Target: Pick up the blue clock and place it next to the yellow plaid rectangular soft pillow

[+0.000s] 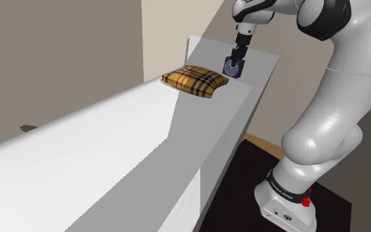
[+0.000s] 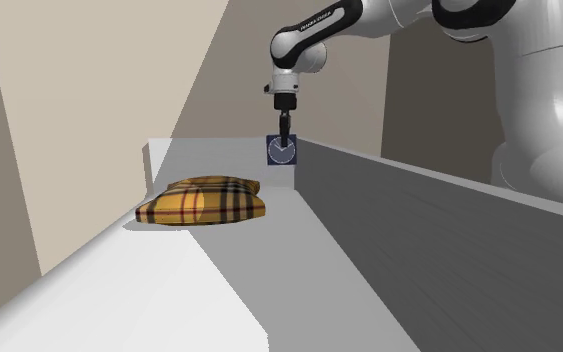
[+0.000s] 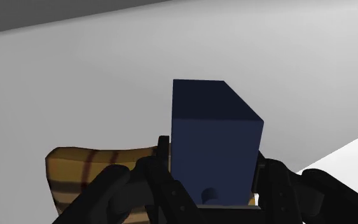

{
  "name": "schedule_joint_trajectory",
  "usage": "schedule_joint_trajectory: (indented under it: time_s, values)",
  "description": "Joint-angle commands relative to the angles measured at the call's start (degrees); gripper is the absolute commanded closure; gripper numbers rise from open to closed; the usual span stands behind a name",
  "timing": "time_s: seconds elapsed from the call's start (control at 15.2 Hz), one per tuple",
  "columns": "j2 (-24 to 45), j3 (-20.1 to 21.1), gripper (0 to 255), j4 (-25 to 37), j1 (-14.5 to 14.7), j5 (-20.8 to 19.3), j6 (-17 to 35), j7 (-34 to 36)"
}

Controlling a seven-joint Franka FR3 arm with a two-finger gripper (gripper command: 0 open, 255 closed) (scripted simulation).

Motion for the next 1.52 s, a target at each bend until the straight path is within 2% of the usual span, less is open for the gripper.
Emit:
schedule_joint_trajectory:
  time_s: [0.0,0.07,1.45]
  values:
    - [2.78,-0.87,255,2.82,-1.69,0.95,-0.2,-2.75]
    - [4.96,-1.52,255,5.74,-3.13,1.73,-1.07,-4.81]
    - [8.57,-0.89,255,-5.64,-3.22,3.17,13.76,-5.85]
